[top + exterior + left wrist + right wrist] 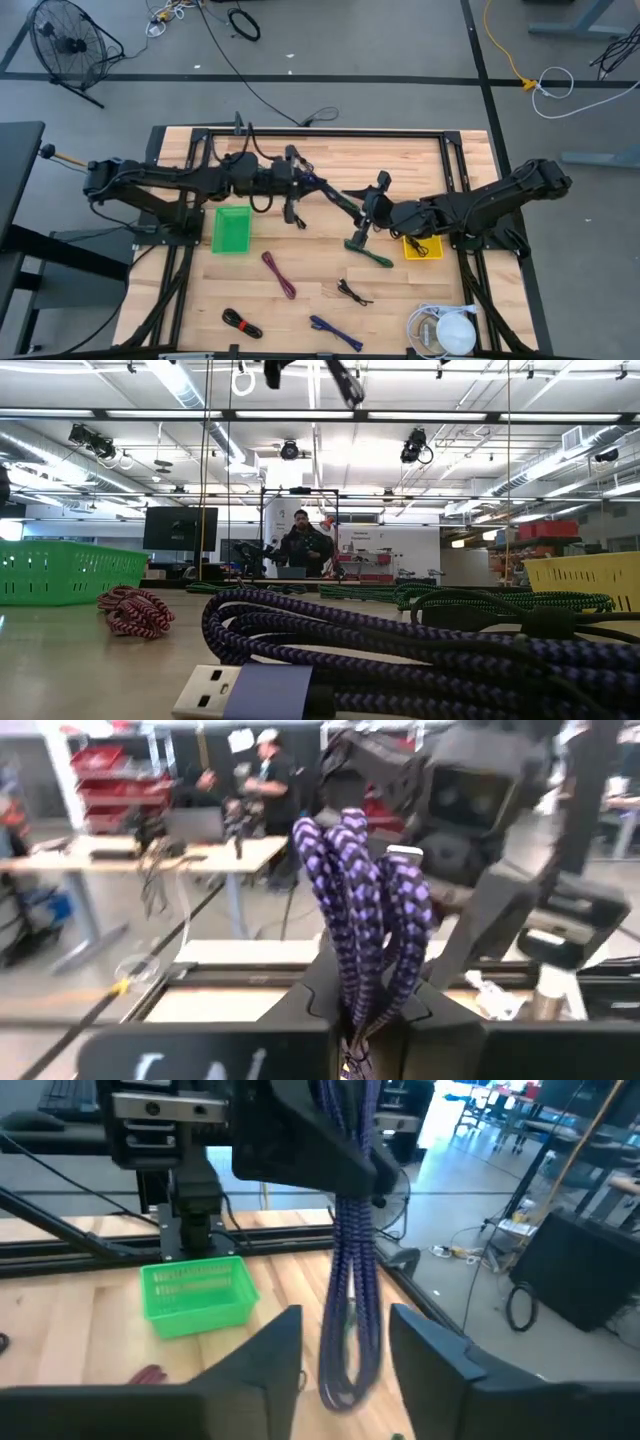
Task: Pick & Place USB Port
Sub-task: Put the purple black charger cable into the green bin
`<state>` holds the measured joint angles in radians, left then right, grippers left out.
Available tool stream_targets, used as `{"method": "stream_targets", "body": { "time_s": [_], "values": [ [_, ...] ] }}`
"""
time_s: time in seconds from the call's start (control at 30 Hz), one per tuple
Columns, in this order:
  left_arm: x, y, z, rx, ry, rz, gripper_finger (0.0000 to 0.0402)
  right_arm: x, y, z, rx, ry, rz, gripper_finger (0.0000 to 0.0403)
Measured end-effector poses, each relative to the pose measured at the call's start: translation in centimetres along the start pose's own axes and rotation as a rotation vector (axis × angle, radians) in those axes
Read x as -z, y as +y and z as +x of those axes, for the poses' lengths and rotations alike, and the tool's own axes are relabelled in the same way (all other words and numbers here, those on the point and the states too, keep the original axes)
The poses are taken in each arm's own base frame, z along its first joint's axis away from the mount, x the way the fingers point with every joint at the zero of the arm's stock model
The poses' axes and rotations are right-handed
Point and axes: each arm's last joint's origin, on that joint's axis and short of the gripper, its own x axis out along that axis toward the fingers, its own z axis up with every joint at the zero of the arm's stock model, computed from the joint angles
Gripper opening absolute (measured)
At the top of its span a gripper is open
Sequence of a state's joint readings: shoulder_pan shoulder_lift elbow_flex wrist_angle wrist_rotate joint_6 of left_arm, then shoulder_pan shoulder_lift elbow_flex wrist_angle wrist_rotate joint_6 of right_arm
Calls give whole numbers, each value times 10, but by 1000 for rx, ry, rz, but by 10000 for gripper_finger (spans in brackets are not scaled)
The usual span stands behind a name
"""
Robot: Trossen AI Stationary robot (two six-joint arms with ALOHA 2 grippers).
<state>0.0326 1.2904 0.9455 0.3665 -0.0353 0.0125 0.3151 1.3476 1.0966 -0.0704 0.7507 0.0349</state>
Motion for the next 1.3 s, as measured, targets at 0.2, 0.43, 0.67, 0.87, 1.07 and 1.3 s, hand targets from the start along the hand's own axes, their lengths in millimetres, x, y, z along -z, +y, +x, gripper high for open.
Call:
{"method": "stream_targets", "body": {
  "time_s": [0.2, 0.43, 0.67, 0.87, 1.07, 1.3],
  "values": [
    [-1, 1, -37, -104, 227, -81, 20, 3, -17, -12, 202, 52, -24, 189],
    [3, -9, -109, -369, 502, -254, 20, 12, -31, -26, 286, 130, 8, 179],
    [13, -21, -159, -542, 616, -490, 20, 16, -33, -27, 317, 150, 14, 163],
    [27, -28, -177, -692, 743, -622, 20, 17, -33, -27, 318, 157, 6, 157],
    [33, -39, -176, -718, 767, -692, 20, 18, -34, -27, 319, 167, -4, 157],
    [44, -47, -168, -796, 849, -710, 20, 26, -33, -26, 319, 184, -20, 157]
  ]
}}
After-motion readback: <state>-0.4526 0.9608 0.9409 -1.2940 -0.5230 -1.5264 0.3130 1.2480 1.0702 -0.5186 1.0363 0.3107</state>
